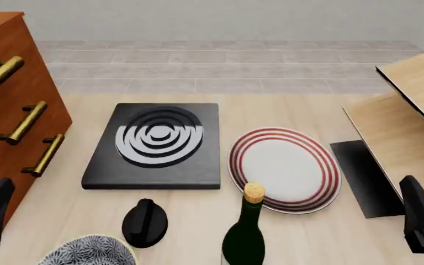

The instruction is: Put the bowl on the top of the cabinet.

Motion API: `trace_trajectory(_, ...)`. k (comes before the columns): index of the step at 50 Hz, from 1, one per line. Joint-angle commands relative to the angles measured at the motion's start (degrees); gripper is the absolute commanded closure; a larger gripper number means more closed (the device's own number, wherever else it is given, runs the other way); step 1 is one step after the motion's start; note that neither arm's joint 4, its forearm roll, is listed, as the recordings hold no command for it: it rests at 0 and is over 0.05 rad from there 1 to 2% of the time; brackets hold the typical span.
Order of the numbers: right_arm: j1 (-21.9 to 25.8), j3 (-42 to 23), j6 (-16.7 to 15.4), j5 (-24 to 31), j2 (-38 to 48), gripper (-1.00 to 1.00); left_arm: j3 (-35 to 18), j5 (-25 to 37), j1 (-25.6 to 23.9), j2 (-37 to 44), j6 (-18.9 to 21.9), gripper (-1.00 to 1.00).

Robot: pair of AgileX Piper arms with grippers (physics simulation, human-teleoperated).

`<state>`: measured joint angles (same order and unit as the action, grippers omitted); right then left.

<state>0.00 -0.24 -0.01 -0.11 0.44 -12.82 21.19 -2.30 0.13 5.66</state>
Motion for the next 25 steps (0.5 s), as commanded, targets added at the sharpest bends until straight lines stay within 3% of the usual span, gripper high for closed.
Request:
trace_trajectory(1, 0.0, 0.0, 0.0, 0.0, 0.0, -1.0, -4.4, 10.7, -1.6, -0.1, 5.1, -1.0)
trace_trajectory(18, 0.0, 0.0, 0.0, 0.0, 0.0, -1.0, -10.9, 24.4, -4.2, 1.1, 8.2, -1.0)
trace_trajectory(25, 0.0, 0.0, 0.0, 0.0, 0.0, -1.0, -13.6, 26.6, -3.6, 3.6, 9.0, -1.0)
